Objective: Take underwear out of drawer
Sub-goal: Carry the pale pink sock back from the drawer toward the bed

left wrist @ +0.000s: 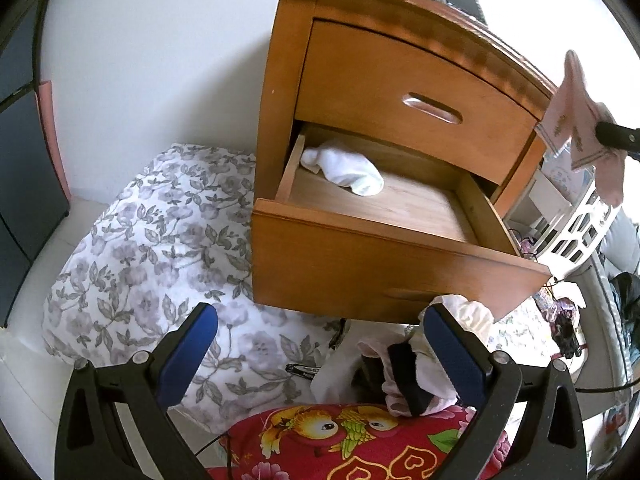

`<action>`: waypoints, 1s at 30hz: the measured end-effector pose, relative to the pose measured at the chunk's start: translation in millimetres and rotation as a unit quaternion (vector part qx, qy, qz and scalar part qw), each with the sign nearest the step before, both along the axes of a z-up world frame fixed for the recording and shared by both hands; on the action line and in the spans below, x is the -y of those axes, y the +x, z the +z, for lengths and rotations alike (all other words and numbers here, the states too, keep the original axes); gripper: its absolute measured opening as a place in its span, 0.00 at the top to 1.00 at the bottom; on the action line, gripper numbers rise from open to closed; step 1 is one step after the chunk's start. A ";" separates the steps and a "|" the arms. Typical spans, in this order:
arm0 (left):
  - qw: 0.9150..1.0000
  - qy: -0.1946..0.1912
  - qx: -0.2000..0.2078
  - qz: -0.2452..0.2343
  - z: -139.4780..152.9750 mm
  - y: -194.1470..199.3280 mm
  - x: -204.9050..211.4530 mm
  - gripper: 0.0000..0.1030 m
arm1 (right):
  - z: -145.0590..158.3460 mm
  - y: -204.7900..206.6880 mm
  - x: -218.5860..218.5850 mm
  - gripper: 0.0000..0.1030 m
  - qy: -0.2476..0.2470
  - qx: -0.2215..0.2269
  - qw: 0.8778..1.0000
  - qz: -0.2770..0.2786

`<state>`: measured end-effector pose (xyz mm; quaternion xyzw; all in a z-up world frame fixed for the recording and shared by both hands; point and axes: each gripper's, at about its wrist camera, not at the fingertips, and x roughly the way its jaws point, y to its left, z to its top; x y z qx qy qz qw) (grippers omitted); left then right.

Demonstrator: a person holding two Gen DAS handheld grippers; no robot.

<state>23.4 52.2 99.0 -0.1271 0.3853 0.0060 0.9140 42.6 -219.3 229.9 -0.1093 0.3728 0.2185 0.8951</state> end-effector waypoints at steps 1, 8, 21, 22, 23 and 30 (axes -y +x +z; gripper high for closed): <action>1.000 0.001 0.001 -0.002 1.2 -1.3 1.6 0.00 | 1.3 -6.2 4.8 0.81 0.010 0.003 1.000 -0.002; 1.000 0.011 0.012 -0.011 12.2 -12.7 14.3 0.00 | -5.1 -35.4 28.4 0.81 0.039 0.013 0.999 -0.027; 0.999 0.026 0.017 -0.019 19.5 -22.6 29.2 0.00 | -31.0 -71.7 55.9 0.81 0.052 0.034 0.994 -0.093; 0.999 0.028 0.017 -0.020 19.6 -22.8 30.7 0.00 | -33.3 -73.0 55.7 0.81 0.053 0.034 0.993 -0.095; 0.999 0.030 0.016 -0.021 19.9 -23.1 31.6 0.00 | -38.5 -73.7 54.6 0.81 0.058 0.031 0.993 -0.098; 0.999 0.035 0.009 -0.019 17.8 -21.4 31.4 0.00 | -64.5 -72.8 50.3 0.81 0.067 0.003 0.993 -0.099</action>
